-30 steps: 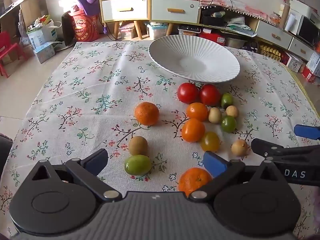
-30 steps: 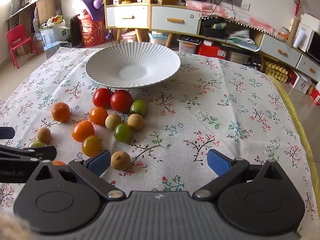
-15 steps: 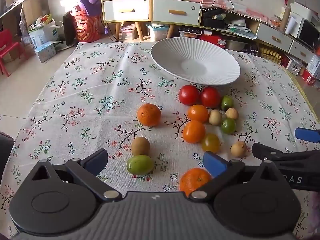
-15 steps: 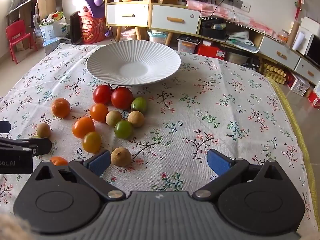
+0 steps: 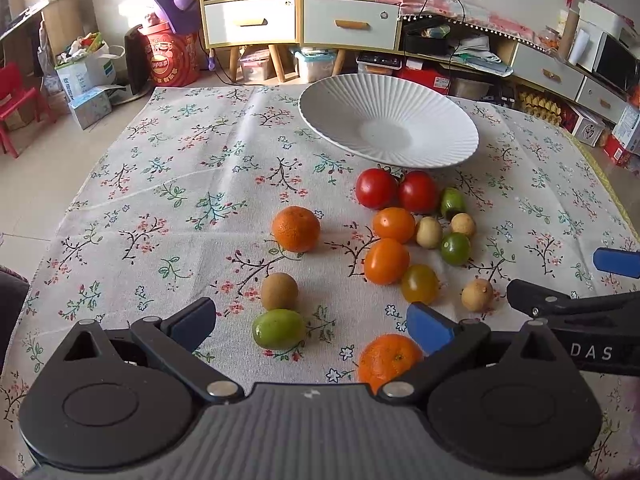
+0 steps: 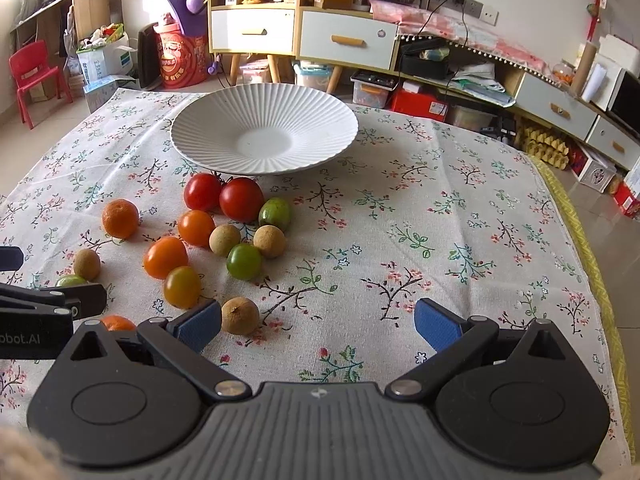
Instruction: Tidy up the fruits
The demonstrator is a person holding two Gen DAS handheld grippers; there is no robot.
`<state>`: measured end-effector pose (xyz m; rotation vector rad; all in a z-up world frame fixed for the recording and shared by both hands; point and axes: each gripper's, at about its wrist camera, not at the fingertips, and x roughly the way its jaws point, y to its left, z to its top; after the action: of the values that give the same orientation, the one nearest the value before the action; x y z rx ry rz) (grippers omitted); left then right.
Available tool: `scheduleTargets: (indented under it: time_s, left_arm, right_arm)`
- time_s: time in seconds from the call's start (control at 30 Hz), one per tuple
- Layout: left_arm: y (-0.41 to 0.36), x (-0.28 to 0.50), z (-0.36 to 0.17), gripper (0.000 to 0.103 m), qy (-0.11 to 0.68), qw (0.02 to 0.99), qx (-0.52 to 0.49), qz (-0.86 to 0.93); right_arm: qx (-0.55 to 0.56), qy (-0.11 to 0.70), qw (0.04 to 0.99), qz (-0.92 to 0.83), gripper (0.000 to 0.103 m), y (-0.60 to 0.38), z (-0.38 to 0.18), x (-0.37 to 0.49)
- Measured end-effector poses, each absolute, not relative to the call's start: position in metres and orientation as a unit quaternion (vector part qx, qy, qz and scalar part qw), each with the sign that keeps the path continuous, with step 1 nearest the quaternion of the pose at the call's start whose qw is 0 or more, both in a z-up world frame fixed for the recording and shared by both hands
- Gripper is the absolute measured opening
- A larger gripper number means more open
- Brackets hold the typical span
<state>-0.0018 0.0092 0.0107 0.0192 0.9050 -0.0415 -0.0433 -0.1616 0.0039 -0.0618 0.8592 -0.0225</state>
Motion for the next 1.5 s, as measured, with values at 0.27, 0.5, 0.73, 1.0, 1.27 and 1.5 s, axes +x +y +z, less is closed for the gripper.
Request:
scheduleTargets:
  time_s: [0.27,0.5,0.73,1.0,1.27,1.5]
  left_arm:
    - [0.0092,-0.0009,0.0099,0.097,0.436,0.9,0.013,-0.015]
    - [0.0093,-0.0012,0.0101,0.097,0.435,0.9,0.014,-0.015]
    - [0.0099,-0.0013,0.0103,0.097,0.435,0.9,0.014,-0.014]
    - [0.0101,-0.0013,0.0104,0.097,0.435,0.9,0.015,-0.015]
    - [0.0109,-0.0014,0.011,0.097,0.434,0.901,0.014,-0.014]
    - [0.0109,-0.0015,0.0111,0.097,0.434,0.901,0.014,-0.014]
  right_arm:
    - [-0.03,0.416,0.909,-0.004,0.103,-0.1592,0.0065,-0.0437]
    - [-0.03,0.415,0.909,-0.003,0.103,-0.1587,0.0079,-0.0437]
    - [-0.029,0.414,0.91,-0.004,0.103,-0.1588,0.0085,-0.0431]
    - [-0.029,0.414,0.91,-0.003,0.103,-0.1587,0.0083,-0.0426]
    - [-0.029,0.414,0.91,-0.002,0.103,-0.1583,0.0086,-0.0424]
    - [-0.03,0.414,0.91,-0.002,0.103,-0.1583,0.0086,-0.0422]
